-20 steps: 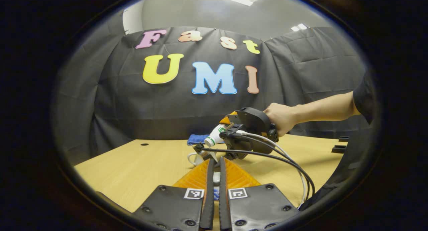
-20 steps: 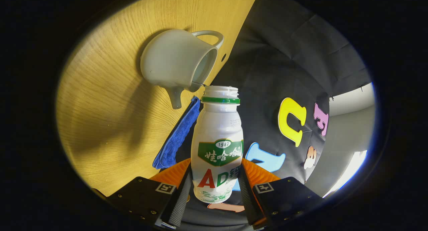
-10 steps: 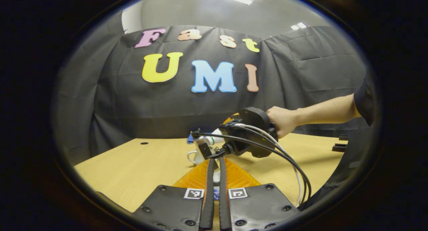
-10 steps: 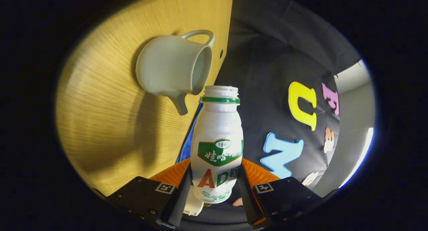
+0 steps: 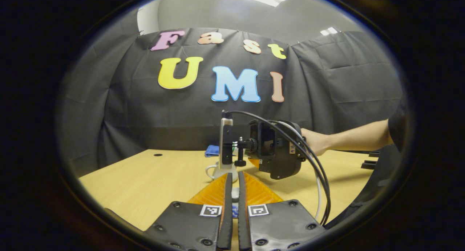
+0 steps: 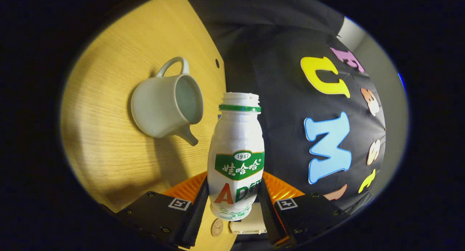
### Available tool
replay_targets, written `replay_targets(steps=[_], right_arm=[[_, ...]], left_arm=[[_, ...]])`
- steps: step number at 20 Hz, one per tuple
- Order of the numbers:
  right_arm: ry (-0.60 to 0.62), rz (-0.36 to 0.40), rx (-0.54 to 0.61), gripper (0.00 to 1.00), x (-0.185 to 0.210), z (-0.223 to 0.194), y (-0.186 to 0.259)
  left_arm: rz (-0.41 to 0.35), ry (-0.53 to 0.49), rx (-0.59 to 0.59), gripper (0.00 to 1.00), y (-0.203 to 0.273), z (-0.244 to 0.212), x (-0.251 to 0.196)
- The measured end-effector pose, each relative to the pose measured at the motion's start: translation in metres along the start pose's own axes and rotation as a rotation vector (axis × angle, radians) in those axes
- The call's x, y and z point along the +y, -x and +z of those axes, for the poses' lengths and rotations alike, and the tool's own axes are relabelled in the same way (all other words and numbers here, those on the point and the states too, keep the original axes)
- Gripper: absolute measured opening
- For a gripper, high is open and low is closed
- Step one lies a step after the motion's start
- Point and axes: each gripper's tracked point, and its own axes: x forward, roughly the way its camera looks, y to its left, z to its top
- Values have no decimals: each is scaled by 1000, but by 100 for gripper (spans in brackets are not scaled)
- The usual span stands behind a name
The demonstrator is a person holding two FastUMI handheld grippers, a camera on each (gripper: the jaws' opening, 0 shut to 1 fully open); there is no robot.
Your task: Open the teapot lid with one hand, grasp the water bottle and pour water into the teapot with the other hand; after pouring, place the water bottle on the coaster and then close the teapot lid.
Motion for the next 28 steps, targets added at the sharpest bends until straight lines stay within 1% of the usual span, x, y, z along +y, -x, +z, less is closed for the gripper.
replay_targets(steps=[3, 7, 8, 11, 12, 13, 14, 15, 16, 17, 18, 19, 20, 23, 25, 27, 28], right_arm=[[-187, -4, -17, 71, -4, -5, 12], [-510, -8, -48, 71, -20, -19, 36], [-597, -19, -56, 71, -28, -24, 43], [-842, -35, -69, 71, -39, -44, 63], [-903, -25, -71, 71, -39, -50, 71], [-959, -22, -77, 71, -40, -56, 79], [-1004, -28, -85, 71, -44, -63, 85], [-1044, -35, -92, 71, -44, -70, 95], [-1085, -35, -106, 70, -47, -77, 105], [-1113, -35, -120, 70, -51, -77, 110], [-1136, -35, -127, 70, -53, -80, 115], [-1153, -32, -131, 70, -53, -84, 121], [-1175, -27, -134, 70, -53, -88, 127], [-1209, -33, -129, 71, -53, -103, 137], [-1216, -54, -124, 70, -54, -112, 141], [-1227, -54, -123, 71, -50, -118, 142], [-1229, -50, -118, 71, -47, -121, 142]], left_arm=[[10, -4, -8, 17, -7, 6, 1], [8, -42, -43, 17, -26, 25, -3], [3, -38, -58, 12, -31, 31, -6], [-11, -19, -85, 12, -64, 46, -9], [-13, -16, -81, 17, -77, 46, -8], [-15, -14, -77, 12, -88, 49, -8], [-14, -16, -76, 12, -99, 53, -5], [-6, -19, -74, 12, -110, 56, -3], [2, -19, -72, 16, -120, 58, 1], [4, -14, -71, 16, -130, 60, 2], [1, -3, -66, 12, -139, 61, 2], [-2, 6, -60, 17, -149, 60, 2], [0, 5, -54, 17, -158, 60, 3], [12, -8, -22, 17, -185, 48, 11], [22, 2, 17, 17, -202, 32, 17], [44, 19, 55, 17, -212, 18, 28], [53, 25, 60, 13, -217, 14, 33]])
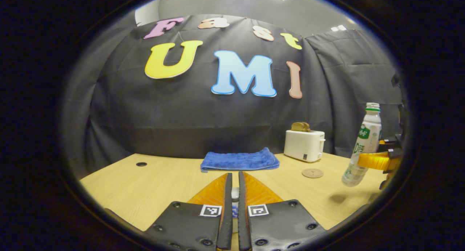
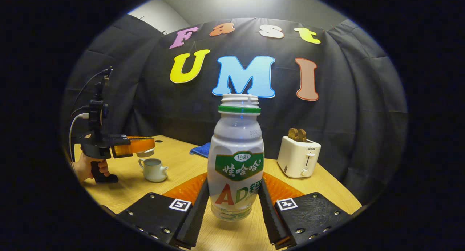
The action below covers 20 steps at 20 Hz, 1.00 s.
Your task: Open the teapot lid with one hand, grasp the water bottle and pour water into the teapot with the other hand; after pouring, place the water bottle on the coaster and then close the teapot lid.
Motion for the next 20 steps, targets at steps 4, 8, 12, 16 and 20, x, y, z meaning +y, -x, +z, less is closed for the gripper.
replay_targets(steps=[4, 8, 12, 16, 20], right_arm=[[-26, 4, 23, 71, -4, -11, -1], [-45, 12, 43, 71, -3, -21, -1], [-59, 7, 40, 71, -5, -22, -1], [-60, 13, 49, 71, -4, -26, -1], [-72, 20, 71, 71, -1, -32, -3]], left_arm=[[10, 13, 14, 17, -10, -7, 5], [18, -23, 38, 17, -19, -19, 3], [43, -52, 81, 17, -24, -35, 9], [43, -45, 99, 17, -27, -41, 10], [47, -57, 102, 17, -27, -42, 9]])
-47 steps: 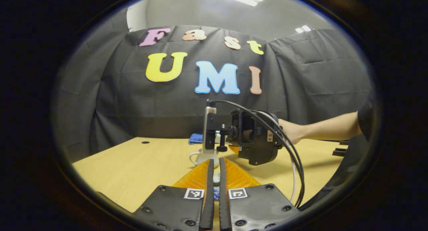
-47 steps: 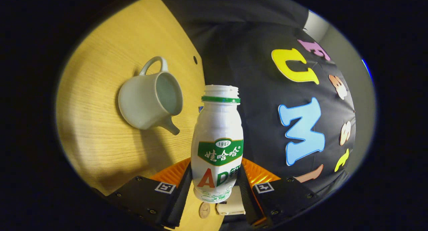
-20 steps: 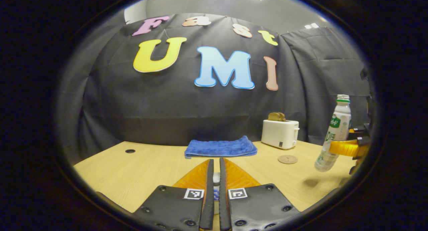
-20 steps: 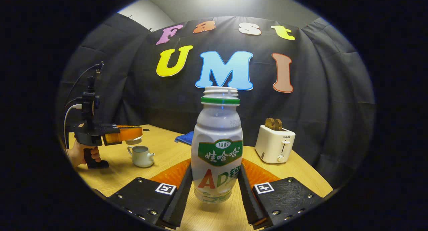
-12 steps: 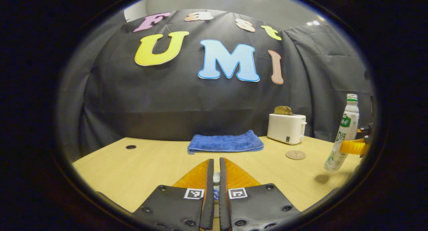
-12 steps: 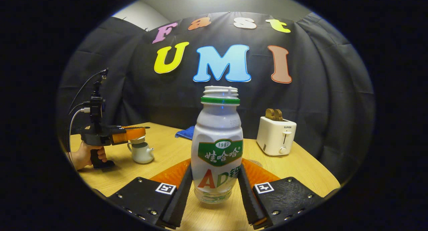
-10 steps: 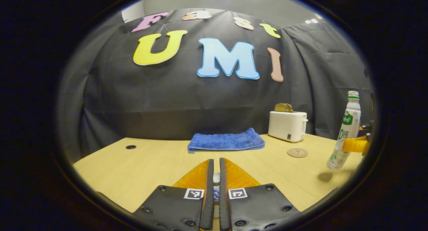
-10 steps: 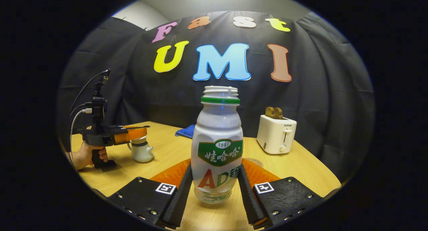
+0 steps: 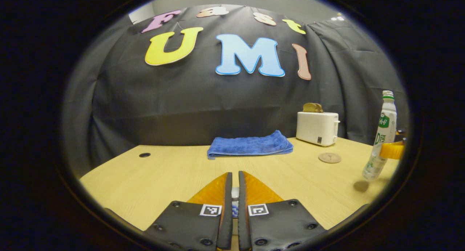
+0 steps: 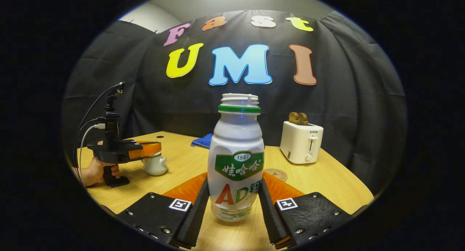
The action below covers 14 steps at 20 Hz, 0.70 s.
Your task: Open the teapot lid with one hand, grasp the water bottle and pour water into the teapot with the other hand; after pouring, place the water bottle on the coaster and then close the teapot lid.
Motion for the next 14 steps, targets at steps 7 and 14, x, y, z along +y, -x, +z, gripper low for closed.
replay_targets(steps=[7, 14], right_arm=[[13, -21, -36, 70, -3, 14, -1], [-56, -96, -23, 71, -38, 34, -35]], left_arm=[[-21, 20, -84, 49, 17, 21, -2], [-13, -27, -369, 96, 72, 90, -7]])
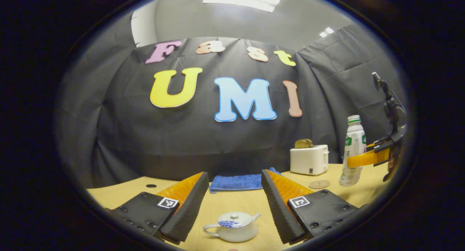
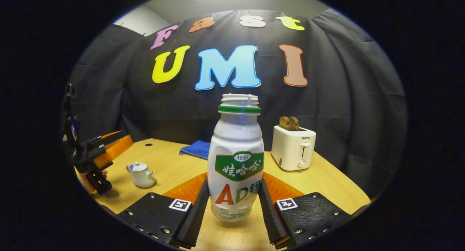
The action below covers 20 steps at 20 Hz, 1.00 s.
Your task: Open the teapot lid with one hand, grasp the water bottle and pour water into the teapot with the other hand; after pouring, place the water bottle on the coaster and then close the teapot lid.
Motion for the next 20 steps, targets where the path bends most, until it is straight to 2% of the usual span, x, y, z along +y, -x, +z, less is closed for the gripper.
replay_targets(steps=[3, 5, 7, 12, 20], right_arm=[[6, -67, 20, 70, -23, -1, -28], [-6, -95, 37, 71, -34, -5, -49], [-2, -132, 42, 70, -50, -7, -70], [54, -226, 53, 70, -76, -8, -112], [58, -268, 70, 70, -85, -27, -146]], left_arm=[[-15, 42, -41, 98, 8, 12, -7], [-36, 33, -54, 98, 9, 13, -16], [-45, 13, -49, 97, 9, 10, -21], [-91, 58, -32, 99, 8, 6, -32], [-88, 58, 8, 99, 5, -6, -29]])
